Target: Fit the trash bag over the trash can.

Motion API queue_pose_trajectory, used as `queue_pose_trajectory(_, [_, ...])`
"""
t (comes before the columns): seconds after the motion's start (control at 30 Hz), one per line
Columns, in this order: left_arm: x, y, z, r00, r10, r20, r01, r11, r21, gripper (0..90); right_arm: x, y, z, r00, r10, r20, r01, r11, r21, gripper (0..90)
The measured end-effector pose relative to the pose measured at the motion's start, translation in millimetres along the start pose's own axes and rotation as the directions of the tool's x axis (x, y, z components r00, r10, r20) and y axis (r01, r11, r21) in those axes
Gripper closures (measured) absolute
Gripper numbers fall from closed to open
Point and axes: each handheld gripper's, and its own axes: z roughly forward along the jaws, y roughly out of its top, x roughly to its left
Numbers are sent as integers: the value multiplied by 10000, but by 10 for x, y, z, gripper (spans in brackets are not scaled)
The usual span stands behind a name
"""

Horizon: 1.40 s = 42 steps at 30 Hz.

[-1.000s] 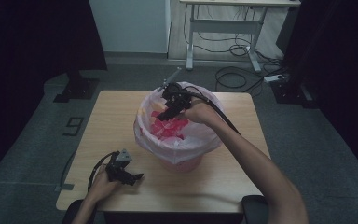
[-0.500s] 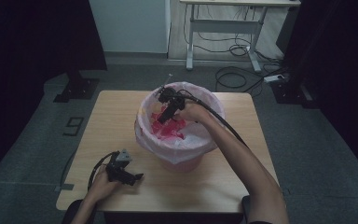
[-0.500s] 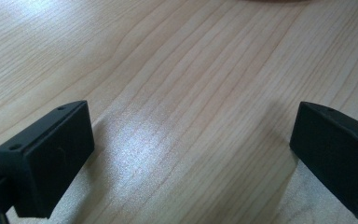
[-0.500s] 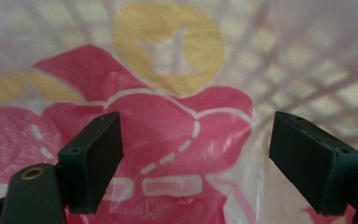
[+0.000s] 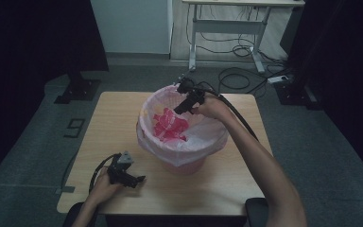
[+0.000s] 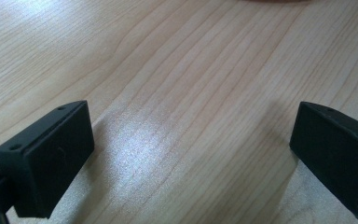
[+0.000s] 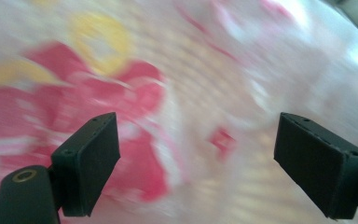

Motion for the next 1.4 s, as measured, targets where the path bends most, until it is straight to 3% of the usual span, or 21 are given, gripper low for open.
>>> queue_pose_trajectory(0.27, [1,0,0,10000,15,-12,-15,10000,5,0,-59,-192,404,9996,-129,-244,151,9957,916,135])
queue_pose_trajectory(0.4, [1,0,-1,10000,21,-11,-21,10000,7,0,-24,-203,474,9988,-381,-320,415,9925,1151,137])
queue_pose_trajectory(0.47, [1,0,-1,10000,22,-14,-22,10000,8,0,-14,-180,400,9980,-419,-465,460,9948,906,135])
queue_pose_trajectory(0.6, [1,0,-1,10000,17,-20,-17,10000,4,0,31,-132,81,9967,-495,-648,490,9988,-86,134])
queue_pose_trajectory(0.7, [1,0,0,10000,17,-17,-17,10000,4,0,160,-128,-146,9944,-554,-896,514,9976,-469,132])
queue_pose_trajectory(0.8, [1,0,0,10000,19,-6,-19,10000,6,0,363,-160,-215,9882,-799,-1309,740,9960,-492,120])
queue_pose_trajectory(0.87, [1,0,-1,10000,22,-3,-22,10000,15,0,502,-204,-151,9828,-945,-1589,869,9947,-545,66])
queue_pose_trajectory(0.97, [1,0,-1,10000,24,-8,-24,10000,12,0,629,-263,66,9745,-1049,-1985,1061,9943,-47,2])
queue_pose_trajectory(1.1, [1,1,-1,10000,25,-8,-25,10000,14,0,643,-246,302,9737,-633,-2189,745,9963,434,2])
queue_pose_trajectory(1.23, [1,0,-1,10000,25,-6,-25,10000,15,0,635,-215,459,9673,-680,-2443,872,9938,687,3])
queue_pose_trajectory(1.33, [1,0,-1,10000,25,-6,-25,10000,15,0,619,-201,465,9678,-767,-2396,965,9927,719,30])
queue_pose_trajectory(1.4, [1,0,-1,10000,24,-7,-24,10000,13,0,616,-191,370,9668,-928,-2382,1020,9944,263,101])
